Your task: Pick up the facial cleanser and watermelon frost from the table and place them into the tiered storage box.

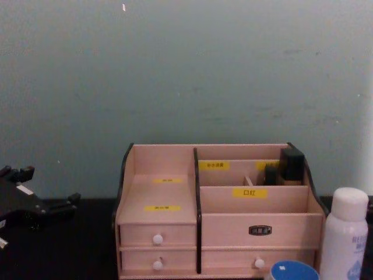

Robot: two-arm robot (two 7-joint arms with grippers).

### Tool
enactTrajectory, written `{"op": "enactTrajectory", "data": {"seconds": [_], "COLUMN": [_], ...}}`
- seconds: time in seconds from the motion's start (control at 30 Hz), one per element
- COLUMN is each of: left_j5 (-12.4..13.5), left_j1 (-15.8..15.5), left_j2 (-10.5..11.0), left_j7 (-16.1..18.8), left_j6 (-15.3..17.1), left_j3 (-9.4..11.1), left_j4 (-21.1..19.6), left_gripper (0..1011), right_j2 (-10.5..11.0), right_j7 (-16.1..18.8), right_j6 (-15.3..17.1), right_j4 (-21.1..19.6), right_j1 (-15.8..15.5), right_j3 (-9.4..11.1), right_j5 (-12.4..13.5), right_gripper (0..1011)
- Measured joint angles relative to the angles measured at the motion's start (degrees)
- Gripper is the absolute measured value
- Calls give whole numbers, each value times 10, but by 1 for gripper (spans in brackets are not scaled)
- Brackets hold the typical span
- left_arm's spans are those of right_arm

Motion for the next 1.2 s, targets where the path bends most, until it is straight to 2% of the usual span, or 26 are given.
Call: {"op": "enactTrajectory", "data": {"seconds": [1.2], "left_j5": [0], "left_j1": [0], "left_j2": [0], "left_j7": [0], "left_j6": [0], "left_j3": [0], "left_j4": [0], "left_gripper": [1001], "right_j2": [0], "right_j7": [0], "right_j6": [0], "right_j4": [0], "right_j1": [0], "right_j3": [0], "right_j5": [0], "right_gripper": [1000]}}
